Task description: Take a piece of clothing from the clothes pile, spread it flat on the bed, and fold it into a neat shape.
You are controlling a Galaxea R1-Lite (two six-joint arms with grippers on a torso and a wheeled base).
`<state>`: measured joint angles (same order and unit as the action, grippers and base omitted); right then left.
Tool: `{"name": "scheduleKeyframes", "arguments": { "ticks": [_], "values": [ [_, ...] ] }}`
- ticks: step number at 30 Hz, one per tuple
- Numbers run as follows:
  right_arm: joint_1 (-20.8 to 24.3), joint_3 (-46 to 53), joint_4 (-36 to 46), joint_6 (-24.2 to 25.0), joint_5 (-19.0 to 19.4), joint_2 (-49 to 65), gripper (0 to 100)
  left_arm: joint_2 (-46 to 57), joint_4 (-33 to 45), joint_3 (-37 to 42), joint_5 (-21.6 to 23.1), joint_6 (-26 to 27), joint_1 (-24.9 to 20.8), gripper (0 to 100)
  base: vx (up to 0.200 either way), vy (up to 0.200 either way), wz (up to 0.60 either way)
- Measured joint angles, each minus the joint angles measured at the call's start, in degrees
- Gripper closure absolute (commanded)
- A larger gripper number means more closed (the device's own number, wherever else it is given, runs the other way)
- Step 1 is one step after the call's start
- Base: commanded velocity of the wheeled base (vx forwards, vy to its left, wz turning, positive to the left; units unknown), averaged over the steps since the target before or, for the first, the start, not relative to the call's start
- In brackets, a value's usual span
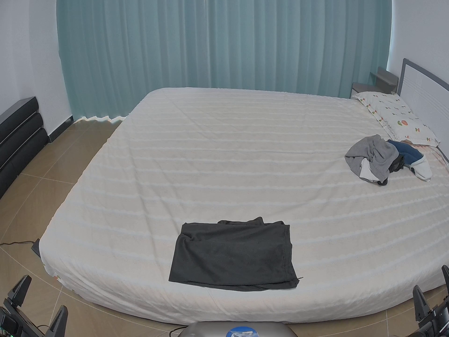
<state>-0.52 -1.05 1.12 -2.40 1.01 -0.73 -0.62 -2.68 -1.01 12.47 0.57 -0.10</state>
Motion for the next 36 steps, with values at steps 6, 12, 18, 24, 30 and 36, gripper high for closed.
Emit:
{"name": "scheduleKeyframes", "arguments": {
  "ticks": [6, 12, 18, 24, 30, 36],
  "values": [
    [0.06, 0.04, -0.37, 1.54, -0.15, 0.0, 0, -0.04, -0.16, 0.0, -3.85, -1.17, 0.0, 0, 0.0, 0.0, 0.0],
    [0.06, 0.04, -0.44, 1.37, -0.28, -0.01, 0, -0.06, 0.04, 0.0, -15.75, -0.93, 0.0, 0, 0.0, 0.0, 0.0],
    [0.09, 0.04, -0.66, 1.51, -0.11, -0.04, 0, -0.12, 2.44, 0.0, -14.13, -0.48, 0.0, 0, 0.0, 0.0, 0.0],
    [0.15, 0.04, -0.77, 1.34, 0.35, -0.06, 0, -0.15, 3.55, 0.0, -11.36, 0.35, 0.0, 0, 0.0, 0.0, 0.0],
    [0.12, 0.04, -0.77, 1.21, 0.38, -0.11, 0, -0.17, 3.55, 0.0, -11.35, 0.38, 0.0, 0, 0.0, 0.0, 0.0],
    [0.15, 0.04, -0.77, 1.12, 0.38, -0.12, 0, -0.2, 3.5, 0.0, -11.36, 0.35, 0.0, 0, 0.0, 0.0, 0.0]
  ]
}}
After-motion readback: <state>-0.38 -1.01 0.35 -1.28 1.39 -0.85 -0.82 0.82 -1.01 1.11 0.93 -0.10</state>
